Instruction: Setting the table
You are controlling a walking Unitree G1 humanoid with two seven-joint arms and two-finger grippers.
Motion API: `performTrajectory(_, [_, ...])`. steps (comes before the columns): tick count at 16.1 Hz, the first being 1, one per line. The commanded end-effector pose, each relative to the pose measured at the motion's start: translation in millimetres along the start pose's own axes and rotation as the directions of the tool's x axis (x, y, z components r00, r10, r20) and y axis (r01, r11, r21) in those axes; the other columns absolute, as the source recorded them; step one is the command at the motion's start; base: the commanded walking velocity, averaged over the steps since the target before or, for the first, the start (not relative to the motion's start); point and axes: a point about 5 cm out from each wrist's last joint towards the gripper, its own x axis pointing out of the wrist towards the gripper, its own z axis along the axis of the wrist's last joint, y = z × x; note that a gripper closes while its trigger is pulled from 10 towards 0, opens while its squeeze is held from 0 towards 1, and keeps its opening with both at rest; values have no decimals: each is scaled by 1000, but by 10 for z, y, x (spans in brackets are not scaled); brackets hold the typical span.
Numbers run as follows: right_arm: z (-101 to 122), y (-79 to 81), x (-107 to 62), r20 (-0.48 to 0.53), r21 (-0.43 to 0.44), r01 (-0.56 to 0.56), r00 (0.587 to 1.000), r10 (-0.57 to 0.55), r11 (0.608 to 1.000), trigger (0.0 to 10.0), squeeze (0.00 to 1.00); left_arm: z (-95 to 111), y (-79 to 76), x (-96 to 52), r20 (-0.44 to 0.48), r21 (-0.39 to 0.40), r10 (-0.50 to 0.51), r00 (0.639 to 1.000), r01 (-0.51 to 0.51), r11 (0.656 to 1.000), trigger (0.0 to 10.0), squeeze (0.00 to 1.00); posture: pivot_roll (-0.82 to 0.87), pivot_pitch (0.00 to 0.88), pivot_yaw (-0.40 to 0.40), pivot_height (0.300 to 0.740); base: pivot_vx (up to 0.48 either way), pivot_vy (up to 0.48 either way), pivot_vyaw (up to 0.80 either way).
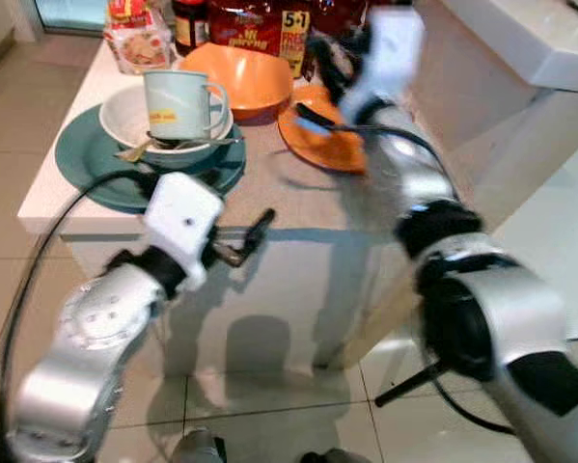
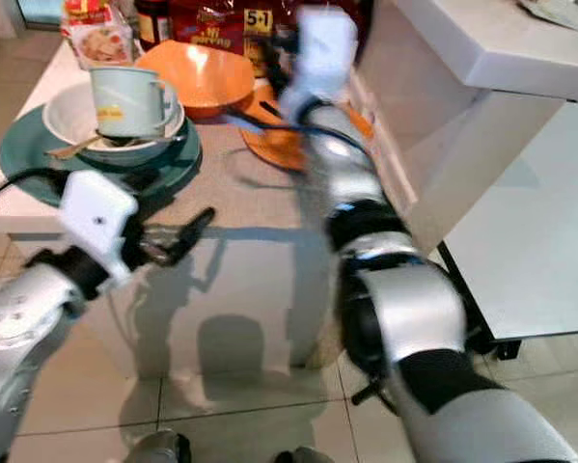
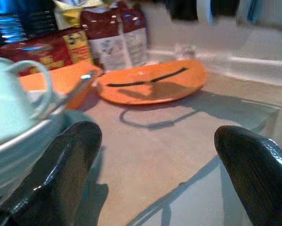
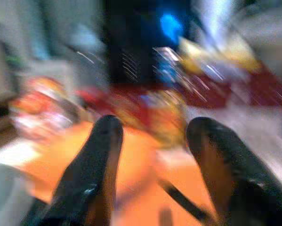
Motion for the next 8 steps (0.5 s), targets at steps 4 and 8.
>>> performTrajectory(4, [-328, -455, -181, -249, 38, 239, 943, -222, 970, 10000, 1000, 136, -177, 211, 75, 5, -73, 994, 73, 997, 10000, 0, 118, 97, -136, 740, 0, 0, 0])
performTrajectory(8, [-383, -537, -214, -387, 69, 336, 877, -285, 939, 10000, 1000, 242, -261, 455, 98, -12, -64, 993, 65, 998, 10000, 0, 116, 112, -138, 740, 0, 0, 0])
